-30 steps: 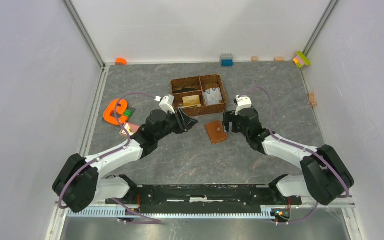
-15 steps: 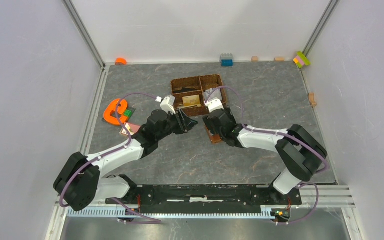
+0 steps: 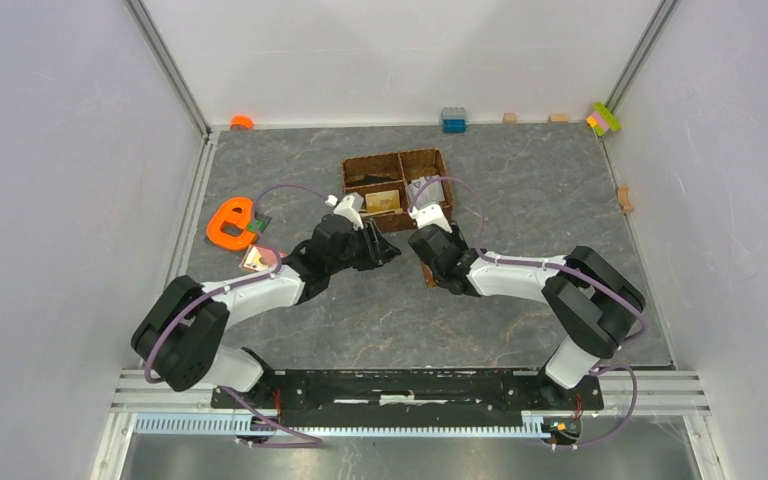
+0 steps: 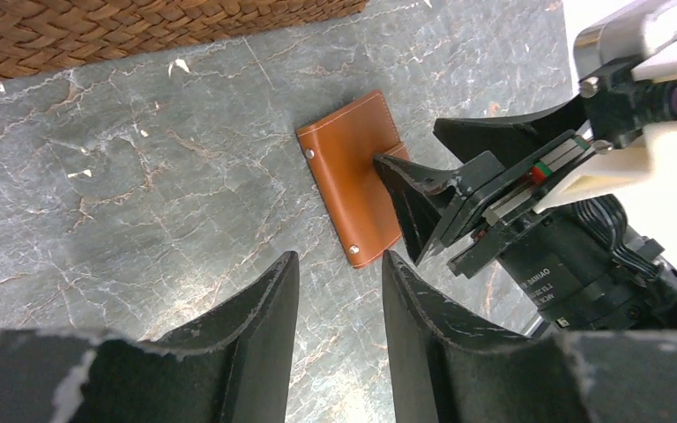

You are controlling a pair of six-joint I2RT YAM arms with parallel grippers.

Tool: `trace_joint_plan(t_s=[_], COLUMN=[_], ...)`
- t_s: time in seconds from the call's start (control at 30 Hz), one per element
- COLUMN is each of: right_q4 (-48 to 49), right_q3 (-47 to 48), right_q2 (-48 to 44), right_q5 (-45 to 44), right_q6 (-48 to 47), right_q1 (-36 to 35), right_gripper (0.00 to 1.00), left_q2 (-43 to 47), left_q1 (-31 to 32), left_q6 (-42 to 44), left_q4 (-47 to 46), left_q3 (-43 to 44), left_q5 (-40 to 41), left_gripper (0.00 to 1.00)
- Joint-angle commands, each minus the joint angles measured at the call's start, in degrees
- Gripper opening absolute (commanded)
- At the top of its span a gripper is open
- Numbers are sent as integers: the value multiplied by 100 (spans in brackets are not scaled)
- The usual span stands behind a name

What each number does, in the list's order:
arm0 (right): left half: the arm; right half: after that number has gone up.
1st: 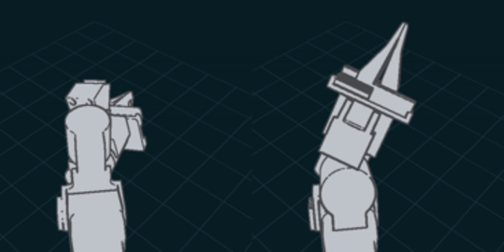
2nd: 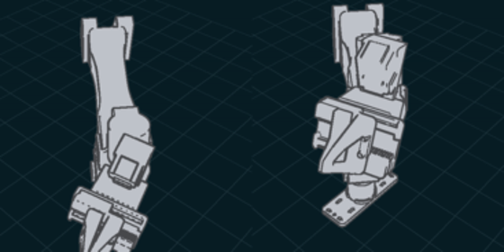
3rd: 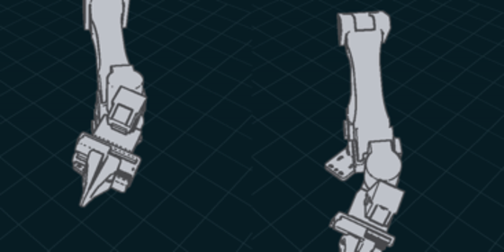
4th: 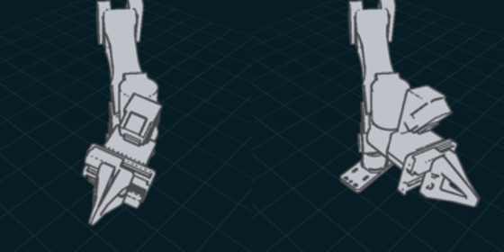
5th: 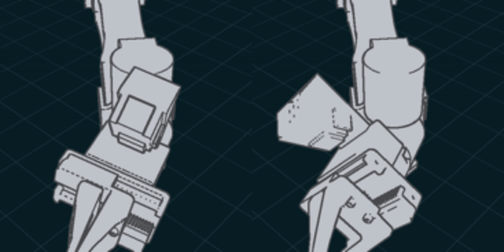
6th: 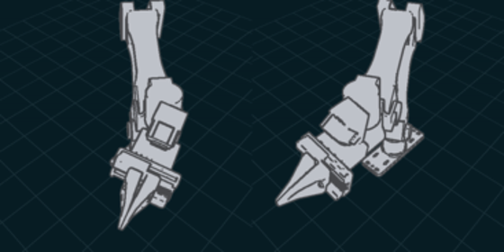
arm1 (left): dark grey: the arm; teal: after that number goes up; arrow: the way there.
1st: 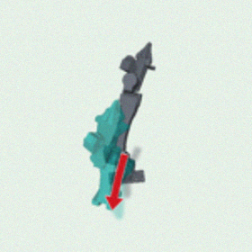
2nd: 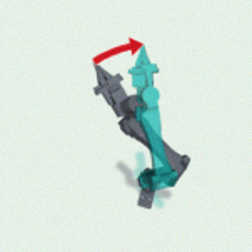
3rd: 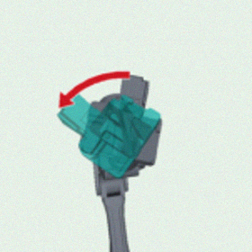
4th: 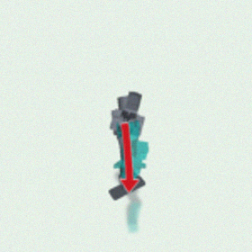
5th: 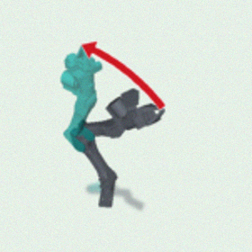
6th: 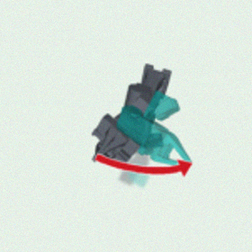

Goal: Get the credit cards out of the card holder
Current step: Open the card holder at the center of the board.

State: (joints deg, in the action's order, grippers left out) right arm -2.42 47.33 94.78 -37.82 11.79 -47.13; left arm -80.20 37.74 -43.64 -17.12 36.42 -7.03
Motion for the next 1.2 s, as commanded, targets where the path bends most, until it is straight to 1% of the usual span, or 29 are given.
trace_joint_plan(t_s=[0.0, 0.13, 0.2, 0.3, 0.4, 0.5, 0.6, 0.7, 0.77, 0.83, 1.0, 1.17], right_q4=[-557, -383, -367, -121, 112, 497, 764, 831, 839, 807, 1012, 1512], right_q3=[114, -158, -264, -520, -737, -1043, -1304, -1403, -1417, -1387, -1533, -1782], right_q2=[145, -151, -244, -314, -330, -326, -354, -395, -379, -302, -385, -474], right_q5=[-31, 195, 226, 976, 1701, 2670, 3322, 3434, 3477, 3542, 3763, 4556], right_q6=[237, 334, 463, 568, 672, 841, 975, 1007, 1019, 1014, 1056, 1258], right_q1=[3, 2, 28, 292, 651, 1055, 1356, 1435, 1435, 1435, 1440, 1568], right_gripper=[58, 57, 60, 68, 68, 65, 60, 56, 49, 39, 25, 7], left_q2=[-156, -595, -876, -1087, -1051, -998, -1019, -1054, -1068, -1089, -1267, -1768], left_q1=[6, 19, 14, 14, 17, 14, 15, 14, 15, 14, 14, 14], left_q6=[66, 60, 31, 4, 21, 31, 22, 13, 13, 13, -13, -170], left_q4=[46, 119, 163, 200, 223, 227, 227, 227, 227, 227, 236, 236], left_q3=[301, 520, 665, 787, 790, 770, 779, 803, 803, 805, 896, 1095], left_q5=[-106, -293, -453, -604, -613, -567, -607, -636, -634, -642, -787, -1103], left_gripper=[46, 46, 46, 46, 46, 46, 46, 46, 46, 46, 46, 48])
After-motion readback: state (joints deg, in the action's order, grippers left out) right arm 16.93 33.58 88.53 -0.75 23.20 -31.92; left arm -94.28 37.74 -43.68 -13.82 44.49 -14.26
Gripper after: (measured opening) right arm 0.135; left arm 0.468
